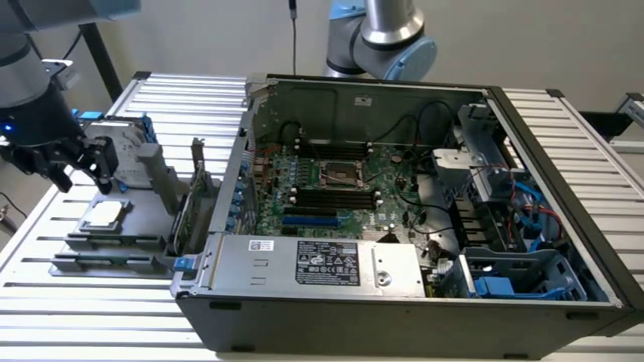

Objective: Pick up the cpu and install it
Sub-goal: 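Pick up the cpu and move it towards the insertion slot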

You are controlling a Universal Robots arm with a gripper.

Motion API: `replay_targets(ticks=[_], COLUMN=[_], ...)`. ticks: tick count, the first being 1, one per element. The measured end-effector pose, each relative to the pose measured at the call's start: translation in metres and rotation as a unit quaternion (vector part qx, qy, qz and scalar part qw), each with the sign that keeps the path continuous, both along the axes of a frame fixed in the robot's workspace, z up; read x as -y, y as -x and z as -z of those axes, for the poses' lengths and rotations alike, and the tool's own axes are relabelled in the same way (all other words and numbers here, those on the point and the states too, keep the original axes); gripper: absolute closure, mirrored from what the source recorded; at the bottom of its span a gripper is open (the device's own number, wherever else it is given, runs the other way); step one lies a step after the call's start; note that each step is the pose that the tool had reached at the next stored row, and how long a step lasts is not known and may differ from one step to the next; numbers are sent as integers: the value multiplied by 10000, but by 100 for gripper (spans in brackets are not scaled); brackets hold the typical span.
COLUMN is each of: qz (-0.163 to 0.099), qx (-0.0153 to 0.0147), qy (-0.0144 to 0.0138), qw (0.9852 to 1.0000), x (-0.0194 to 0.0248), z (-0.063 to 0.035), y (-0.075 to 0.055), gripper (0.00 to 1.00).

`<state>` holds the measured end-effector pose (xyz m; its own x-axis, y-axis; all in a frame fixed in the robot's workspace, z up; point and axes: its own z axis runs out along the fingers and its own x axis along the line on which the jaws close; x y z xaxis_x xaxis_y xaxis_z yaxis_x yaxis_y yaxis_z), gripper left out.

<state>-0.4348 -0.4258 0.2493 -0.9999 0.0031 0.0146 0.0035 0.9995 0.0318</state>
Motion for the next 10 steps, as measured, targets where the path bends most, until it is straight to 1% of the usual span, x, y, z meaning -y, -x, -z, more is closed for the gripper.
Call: replay_targets(ticks=[10], qz=[-11], qx=[0], qy=[0], qw=[10000], x=[8], z=[182], y=[0], gripper=[35])
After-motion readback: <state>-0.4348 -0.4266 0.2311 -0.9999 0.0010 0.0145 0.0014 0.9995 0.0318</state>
